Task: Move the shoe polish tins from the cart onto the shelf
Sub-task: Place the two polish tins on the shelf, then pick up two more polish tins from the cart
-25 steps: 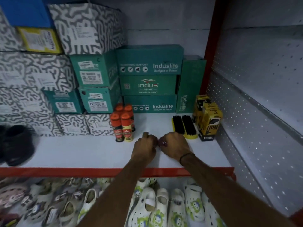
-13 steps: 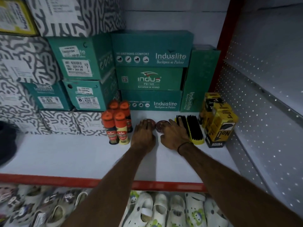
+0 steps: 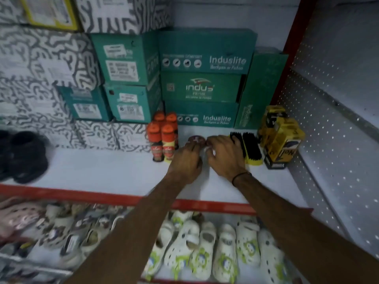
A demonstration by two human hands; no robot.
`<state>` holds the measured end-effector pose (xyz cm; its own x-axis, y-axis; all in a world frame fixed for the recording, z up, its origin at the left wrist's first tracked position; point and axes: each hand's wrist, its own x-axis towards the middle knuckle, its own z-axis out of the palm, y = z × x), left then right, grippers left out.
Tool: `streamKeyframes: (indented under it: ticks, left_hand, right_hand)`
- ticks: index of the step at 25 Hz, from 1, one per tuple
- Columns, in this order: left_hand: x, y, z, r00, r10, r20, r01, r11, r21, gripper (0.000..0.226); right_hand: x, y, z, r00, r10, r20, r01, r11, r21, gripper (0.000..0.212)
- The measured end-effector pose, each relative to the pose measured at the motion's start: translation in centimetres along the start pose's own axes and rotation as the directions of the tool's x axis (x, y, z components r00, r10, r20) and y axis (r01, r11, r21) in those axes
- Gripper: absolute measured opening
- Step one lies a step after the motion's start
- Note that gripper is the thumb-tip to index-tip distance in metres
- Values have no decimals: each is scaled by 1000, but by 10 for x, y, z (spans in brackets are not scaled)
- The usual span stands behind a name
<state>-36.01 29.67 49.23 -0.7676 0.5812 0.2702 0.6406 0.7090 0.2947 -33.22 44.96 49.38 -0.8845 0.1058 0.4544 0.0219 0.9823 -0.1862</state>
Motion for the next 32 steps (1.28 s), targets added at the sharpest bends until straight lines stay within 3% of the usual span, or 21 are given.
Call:
streamKeyframes:
  ticks: [3, 7, 9, 11, 13, 15, 16, 18, 19, 21, 24, 28, 32]
  left_hand:
    - [-65, -8, -25, 992, -5, -125, -1, 999, -44, 38]
    - [-175, -57, -32, 955, 13, -297, 7, 998, 67, 23]
    - [-233, -90, -16, 920, -30, -391, 66, 995, 78, 17]
    - [-294, -123, 14, 910, -123, -397, 164, 984, 73, 15]
    - [-355, -150, 59, 937, -253, -242, 275, 960, 59, 21]
    - [-421, -172, 120, 901, -431, 46, 428, 902, 51, 35]
    - [-448, -176, 146, 849, -495, 186, 494, 868, 53, 41]
    - [-493, -186, 204, 716, -574, 399, 593, 800, 86, 46]
    - [-512, -191, 233, 658, -587, 472, 619, 778, 104, 47]
    - [-539, -202, 288, 580, -584, 567, 639, 759, 129, 59]
    - [-561, -210, 350, 552, -577, 603, 627, 763, 155, 80]
    - [-576, -202, 377, 577, -642, 505, 632, 742, 223, 51]
    - [-592, -187, 328, 546, -674, 497, 649, 716, 258, 51]
  right_hand:
    - [-35, -48, -11, 987, -36, -157, 41, 999, 26, 38]
    - [-101, -127, 2, 932, -200, -302, 239, 966, 98, 29]
    - [-141, -169, 28, 905, -289, -313, 345, 928, 141, 23]
    - [-189, -206, 67, 898, -366, -243, 416, 887, 201, 17]
    - [-245, -230, 115, 904, -421, -77, 425, 860, 283, 19]
    - [-309, -243, 175, 874, -443, 198, 354, 861, 365, 26]
    - [-336, -243, 199, 822, -418, 387, 283, 889, 360, 32]
    - [-386, -240, 254, 611, -322, 723, 193, 947, 258, 46]
    - [-409, -236, 284, 514, -278, 811, 211, 958, 195, 52]
    - [-446, -226, 336, 405, -213, 889, 269, 957, 107, 65]
    - [-481, -215, 392, 341, -182, 922, 324, 944, 66, 80]
    - [-508, -204, 408, 379, -213, 901, 338, 938, 79, 55]
    - [-508, -213, 365, 371, -158, 915, 139, 984, 114, 53]
